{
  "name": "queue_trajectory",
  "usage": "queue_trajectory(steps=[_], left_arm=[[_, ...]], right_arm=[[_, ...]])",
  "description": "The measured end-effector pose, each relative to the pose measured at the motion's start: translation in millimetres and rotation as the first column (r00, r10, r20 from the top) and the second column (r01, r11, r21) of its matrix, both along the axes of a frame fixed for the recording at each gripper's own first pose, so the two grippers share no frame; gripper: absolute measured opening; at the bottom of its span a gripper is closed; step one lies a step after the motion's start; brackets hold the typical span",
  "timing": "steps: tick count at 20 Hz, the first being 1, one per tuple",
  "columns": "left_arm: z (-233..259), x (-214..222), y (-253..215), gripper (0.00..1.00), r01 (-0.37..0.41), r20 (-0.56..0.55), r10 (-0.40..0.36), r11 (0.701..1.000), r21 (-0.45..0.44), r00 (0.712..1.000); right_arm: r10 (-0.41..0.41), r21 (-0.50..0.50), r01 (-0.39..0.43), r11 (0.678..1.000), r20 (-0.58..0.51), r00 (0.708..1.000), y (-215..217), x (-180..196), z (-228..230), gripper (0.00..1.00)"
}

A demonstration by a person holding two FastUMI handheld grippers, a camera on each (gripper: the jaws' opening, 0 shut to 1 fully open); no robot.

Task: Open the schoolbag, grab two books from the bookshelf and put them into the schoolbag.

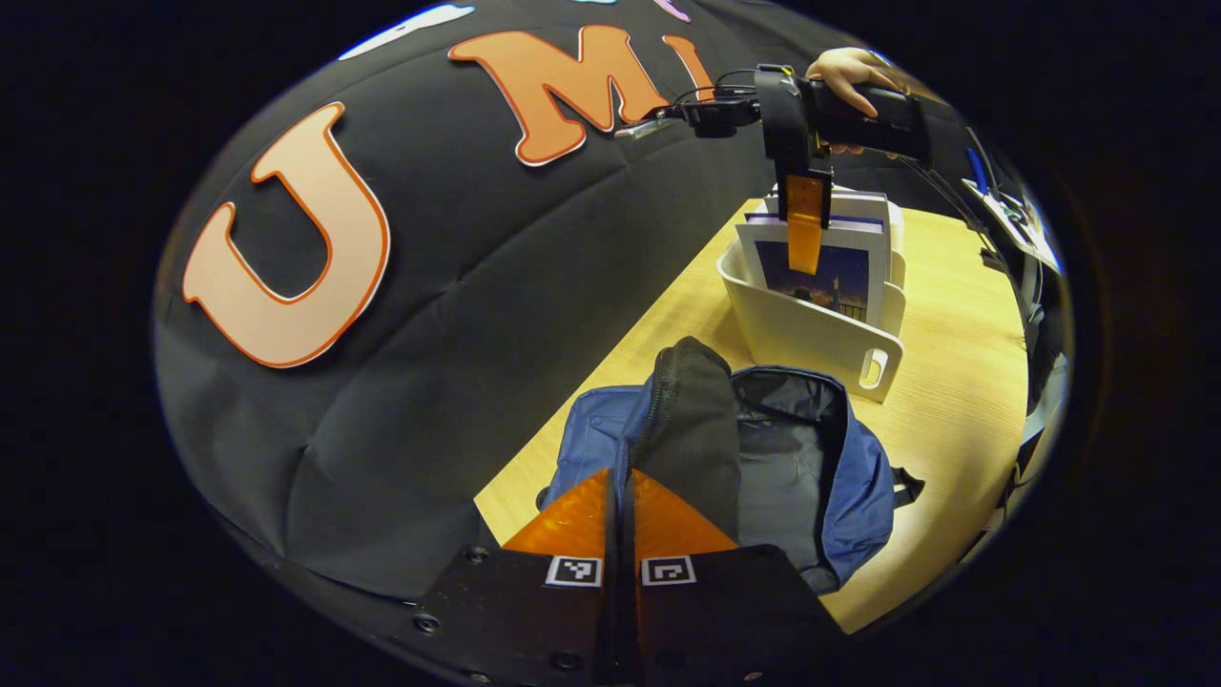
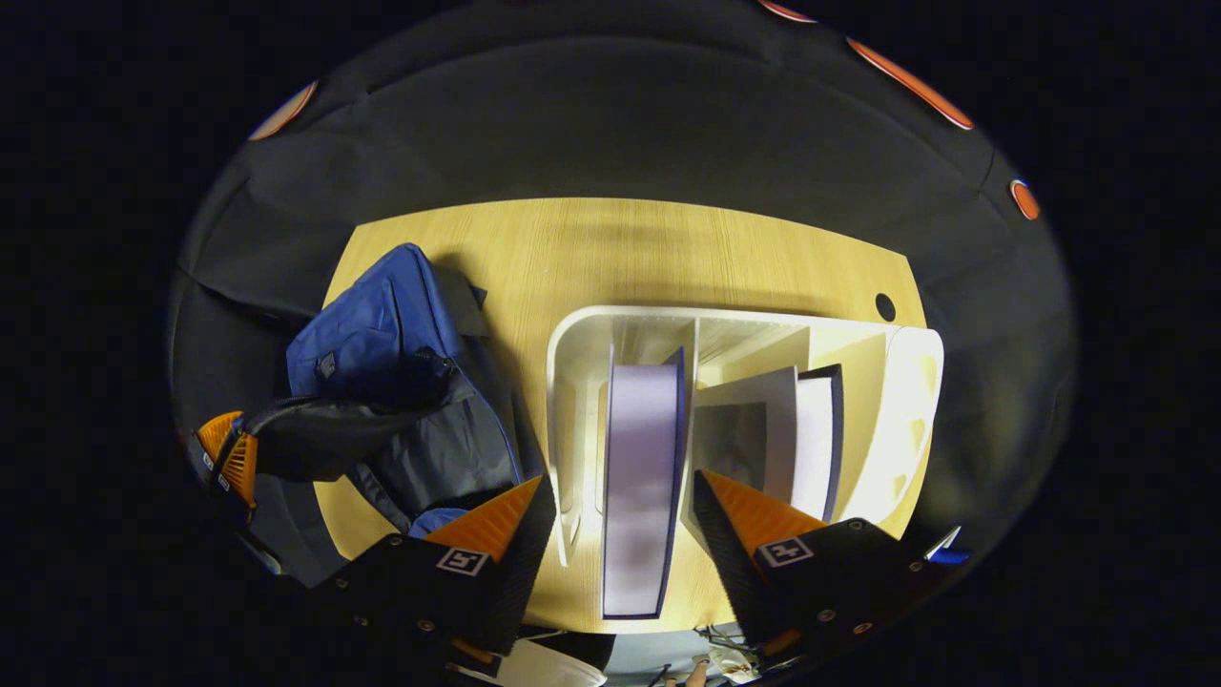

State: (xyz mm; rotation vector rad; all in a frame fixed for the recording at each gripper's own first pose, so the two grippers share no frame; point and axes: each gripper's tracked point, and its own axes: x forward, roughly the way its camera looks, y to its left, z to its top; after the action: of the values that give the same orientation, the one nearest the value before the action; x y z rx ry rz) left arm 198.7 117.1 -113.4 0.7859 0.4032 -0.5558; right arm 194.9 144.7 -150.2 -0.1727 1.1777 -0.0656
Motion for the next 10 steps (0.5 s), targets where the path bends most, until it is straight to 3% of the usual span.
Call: queue_trajectory(steps=[3, 6, 9, 10], left_arm=[[-1, -1, -1, 0.01, 0.000, -0.004, 0.000, 1.000, 0.001, 1.000], [1, -2, -1, 0.01, -0.001, -0.006, 0.001, 1.000, 0.002, 1.000], [0, -3, -1, 0.01, -0.003, -0.009, 0.003, 1.000, 0.006, 1.000], [0, -2, -2, 0.01, -0.003, -0.009, 0.003, 1.000, 0.008, 1.000]], right_arm=[[0.001, -0.032, -0.002, 0.999, -0.014, 1.000, -6, -1, -5, 0.69], [0.009, -0.046, -0.010, 0.999, -0.012, 1.000, -9, -1, -3, 0.43], [-0.004, -0.026, 0.004, 1.000, -0.010, 1.000, -6, -1, -6, 0.38], [-0.011, -0.022, 0.011, 1.000, -0.008, 1.000, -6, -2, -5, 0.27]])
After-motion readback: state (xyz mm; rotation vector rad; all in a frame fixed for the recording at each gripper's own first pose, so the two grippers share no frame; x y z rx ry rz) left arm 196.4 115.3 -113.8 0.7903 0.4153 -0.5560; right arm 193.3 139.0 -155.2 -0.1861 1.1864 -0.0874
